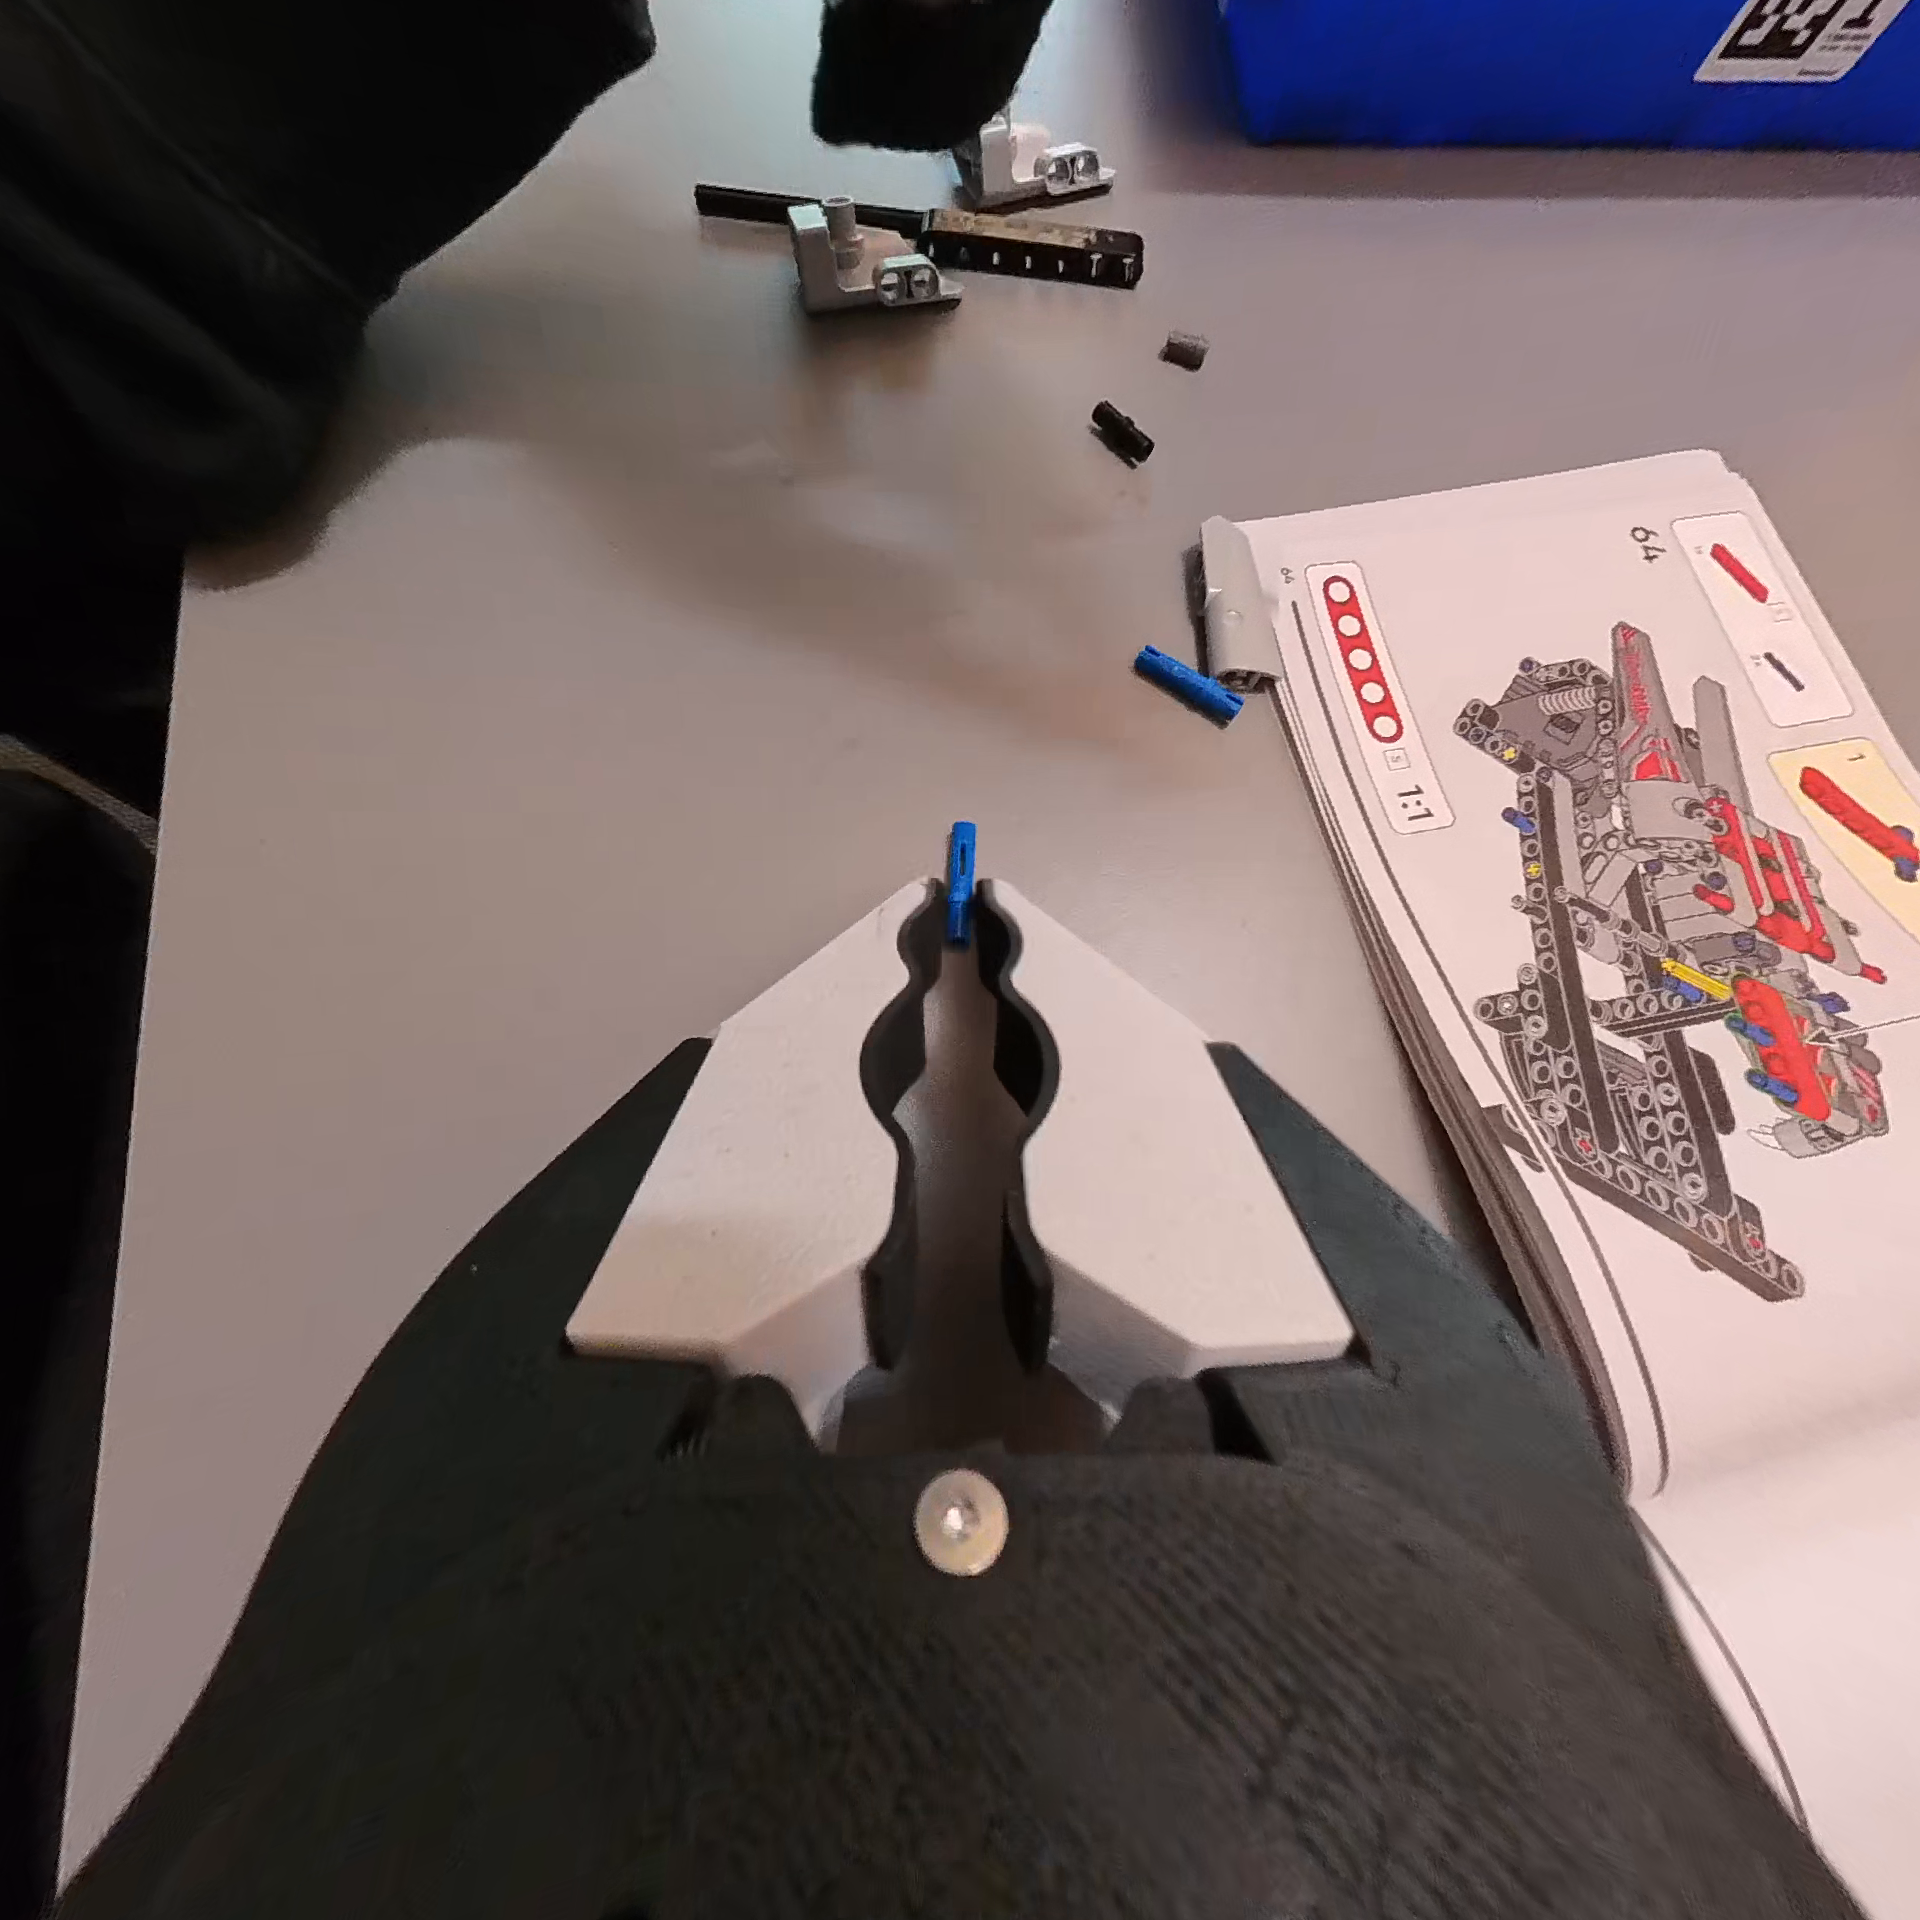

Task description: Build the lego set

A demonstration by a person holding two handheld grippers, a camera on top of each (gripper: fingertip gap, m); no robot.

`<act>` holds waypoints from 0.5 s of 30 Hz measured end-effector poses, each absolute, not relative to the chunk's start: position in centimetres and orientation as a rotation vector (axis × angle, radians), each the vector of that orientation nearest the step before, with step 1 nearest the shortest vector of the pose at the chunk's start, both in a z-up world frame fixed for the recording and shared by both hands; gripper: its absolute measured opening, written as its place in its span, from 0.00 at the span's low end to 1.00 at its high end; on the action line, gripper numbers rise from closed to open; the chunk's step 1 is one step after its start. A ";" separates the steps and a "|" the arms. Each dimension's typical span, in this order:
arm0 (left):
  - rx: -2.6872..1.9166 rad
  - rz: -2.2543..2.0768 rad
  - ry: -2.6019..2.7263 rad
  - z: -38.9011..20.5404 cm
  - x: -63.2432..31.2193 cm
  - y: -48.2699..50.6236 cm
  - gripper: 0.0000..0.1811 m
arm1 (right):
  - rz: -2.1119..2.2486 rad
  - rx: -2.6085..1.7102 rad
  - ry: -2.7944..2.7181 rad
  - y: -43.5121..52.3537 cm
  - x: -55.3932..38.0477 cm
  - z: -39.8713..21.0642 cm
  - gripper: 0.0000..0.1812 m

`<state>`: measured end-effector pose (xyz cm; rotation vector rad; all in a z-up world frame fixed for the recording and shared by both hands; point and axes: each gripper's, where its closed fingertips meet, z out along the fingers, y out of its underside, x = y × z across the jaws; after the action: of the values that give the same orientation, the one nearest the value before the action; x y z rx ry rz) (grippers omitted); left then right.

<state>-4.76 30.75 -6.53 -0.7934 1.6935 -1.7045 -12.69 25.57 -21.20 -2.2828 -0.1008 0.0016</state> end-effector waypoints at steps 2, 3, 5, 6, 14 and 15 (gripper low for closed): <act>-0.781 -1.660 1.712 -6.9 -4.6 30.6 0.03 | 0.005 -2.283 -0.098 25.6 -12.7 -21.2 0.02; -0.770 -1.644 1.716 -6.9 -4.5 30.4 0.03 | 0.001 -2.284 -0.100 25.6 -12.7 -21.2 0.02; -0.758 -1.653 1.733 -6.8 -4.6 29.7 0.03 | -0.068 -2.282 -0.104 25.5 -12.2 -21.2 0.02; -0.766 -1.644 1.740 -6.8 -4.5 29.4 0.03 | -0.111 -2.278 -0.122 25.4 -12.0 -21.1 0.02; -0.819 -1.454 1.795 -8.1 -3.4 28.3 0.03 | -0.164 -2.070 0.015 24.5 -9.1 -17.8 0.02; -0.801 -1.438 1.828 -8.6 -3.5 28.0 0.03 | -0.194 -2.050 0.037 24.1 -8.4 -17.4 0.02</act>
<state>-3.53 27.97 -8.64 -0.8013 1.8277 -1.4379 -8.43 24.12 -17.45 -2.0499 0.0368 -0.1938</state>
